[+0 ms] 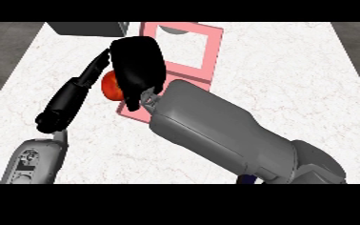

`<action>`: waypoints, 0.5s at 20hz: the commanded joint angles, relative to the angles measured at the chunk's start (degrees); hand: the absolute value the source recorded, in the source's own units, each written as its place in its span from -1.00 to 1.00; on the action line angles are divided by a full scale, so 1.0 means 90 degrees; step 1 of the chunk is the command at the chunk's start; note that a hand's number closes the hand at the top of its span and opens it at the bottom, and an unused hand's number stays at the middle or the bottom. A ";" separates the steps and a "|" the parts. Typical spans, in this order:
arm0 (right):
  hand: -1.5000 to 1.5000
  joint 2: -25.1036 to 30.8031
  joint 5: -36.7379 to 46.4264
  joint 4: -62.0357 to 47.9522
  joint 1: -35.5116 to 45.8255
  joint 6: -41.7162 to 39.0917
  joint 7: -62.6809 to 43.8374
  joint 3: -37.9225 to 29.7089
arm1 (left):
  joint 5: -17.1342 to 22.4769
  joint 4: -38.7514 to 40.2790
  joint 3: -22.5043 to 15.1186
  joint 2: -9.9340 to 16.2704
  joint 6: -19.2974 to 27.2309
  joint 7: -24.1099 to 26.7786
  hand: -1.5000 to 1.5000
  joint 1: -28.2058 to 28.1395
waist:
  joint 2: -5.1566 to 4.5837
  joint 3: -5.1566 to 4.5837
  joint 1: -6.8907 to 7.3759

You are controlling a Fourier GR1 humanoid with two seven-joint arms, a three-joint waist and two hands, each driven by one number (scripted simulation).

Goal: Pick the tomato from the plate and place it in the cardboard box

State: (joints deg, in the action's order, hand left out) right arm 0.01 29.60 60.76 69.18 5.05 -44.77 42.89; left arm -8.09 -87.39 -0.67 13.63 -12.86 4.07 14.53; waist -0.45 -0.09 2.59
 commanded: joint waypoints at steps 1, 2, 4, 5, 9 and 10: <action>1.00 -0.0001 -0.0540 -0.0865 -0.0037 -0.0717 0.0876 -0.0288 | 0.0181 -0.0016 0.0202 0.0097 -0.0115 -0.0142 0.00 0.0091 | -0.0002 0.0005 -0.0105; 1.00 -0.0001 -0.0576 -0.1114 0.0109 -0.0841 0.1016 -0.0422 | 0.0001 -0.0126 -0.0015 -0.0149 0.0097 -0.0379 0.00 0.0190 | 0.0005 0.0007 -0.0120; 1.00 -0.0001 -0.0809 -0.1363 0.0252 -0.1218 0.1187 -0.0428 | 0.0000 0.0079 0.0108 -0.0050 0.0061 -0.0180 0.00 0.0120 | 0.0004 0.0005 -0.0103; 1.00 -0.0001 -0.0741 -0.1532 0.0122 -0.1290 0.1153 -0.0133 | -0.0078 0.0100 0.0041 -0.0010 0.0014 0.0111 0.00 -0.0065 | -0.0001 0.0002 -0.0075; -1.00 -0.0001 -0.0840 -0.2286 0.0068 -0.1651 0.1797 -0.0466 | 0.0144 -0.0243 0.0293 0.0241 -0.0208 0.0193 0.00 -0.0344 | 0.0018 0.0007 -0.0088; -1.00 -0.0001 -0.0942 -0.2203 -0.0069 -0.1958 0.2212 -0.0424 | 0.0072 -0.0060 0.0122 0.0006 -0.0099 -0.0153 0.00 0.0029 | 0.0011 0.0009 -0.0158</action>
State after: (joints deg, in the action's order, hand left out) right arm 0.00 22.94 44.23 69.83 -7.39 -31.24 39.97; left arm -7.43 -87.50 0.83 14.45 -13.85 4.25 14.22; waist -0.44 -0.05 1.80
